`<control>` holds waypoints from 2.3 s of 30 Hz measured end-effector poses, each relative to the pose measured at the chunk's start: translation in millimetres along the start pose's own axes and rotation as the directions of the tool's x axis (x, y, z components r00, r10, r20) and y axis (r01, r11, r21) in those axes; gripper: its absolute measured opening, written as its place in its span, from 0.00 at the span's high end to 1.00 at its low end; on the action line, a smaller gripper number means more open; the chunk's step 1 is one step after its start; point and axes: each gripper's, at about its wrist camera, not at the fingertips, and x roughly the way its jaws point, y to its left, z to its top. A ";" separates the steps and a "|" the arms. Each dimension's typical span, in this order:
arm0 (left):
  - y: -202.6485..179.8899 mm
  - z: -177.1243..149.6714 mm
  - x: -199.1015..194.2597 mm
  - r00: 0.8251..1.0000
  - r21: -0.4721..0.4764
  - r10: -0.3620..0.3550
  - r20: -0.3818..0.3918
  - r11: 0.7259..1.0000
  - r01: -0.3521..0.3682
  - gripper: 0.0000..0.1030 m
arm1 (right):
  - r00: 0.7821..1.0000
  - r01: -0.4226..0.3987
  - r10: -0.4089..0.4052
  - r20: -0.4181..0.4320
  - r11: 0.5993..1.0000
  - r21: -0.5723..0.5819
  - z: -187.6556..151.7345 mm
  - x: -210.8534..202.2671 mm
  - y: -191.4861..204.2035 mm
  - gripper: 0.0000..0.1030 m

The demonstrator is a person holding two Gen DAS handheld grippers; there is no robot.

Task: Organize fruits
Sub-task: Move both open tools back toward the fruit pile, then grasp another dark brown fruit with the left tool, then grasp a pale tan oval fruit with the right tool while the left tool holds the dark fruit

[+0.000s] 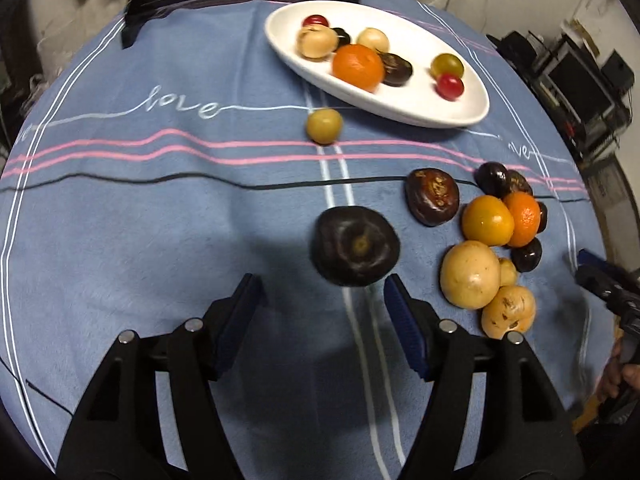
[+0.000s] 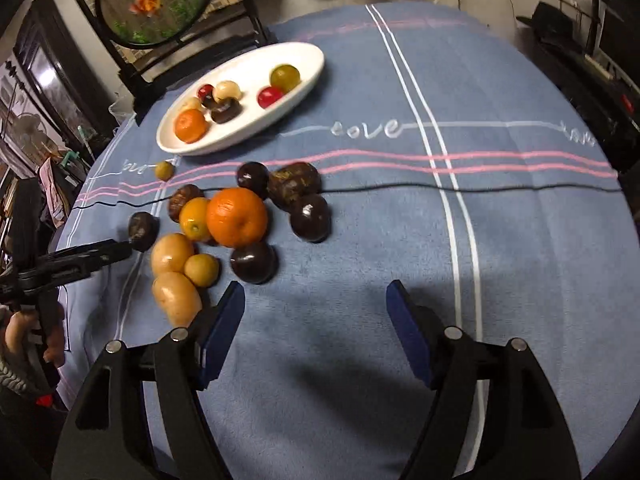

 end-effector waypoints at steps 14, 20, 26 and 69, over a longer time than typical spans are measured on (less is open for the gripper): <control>-11.9 10.1 9.9 1.000 0.064 0.022 0.008 0.998 -0.022 0.30 | 0.998 0.054 -0.053 0.033 0.998 -0.032 -10.7 -17.0 8.0 0.07; -13.4 16.3 13.1 1.000 0.060 0.017 0.010 0.998 -0.018 0.27 | 0.998 0.063 -0.062 0.026 0.997 -0.037 -13.9 -18.9 9.2 0.07; -17.1 17.4 17.2 0.999 0.070 0.029 0.014 0.997 -0.030 0.24 | 0.997 0.070 -0.069 0.019 0.997 -0.043 -13.7 -18.7 10.3 0.07; 65.6 -96.4 -95.1 0.995 -0.089 0.057 0.081 0.995 -0.049 0.52 | 0.985 -0.130 0.109 -0.135 0.979 -0.155 -17.6 58.5 90.9 0.43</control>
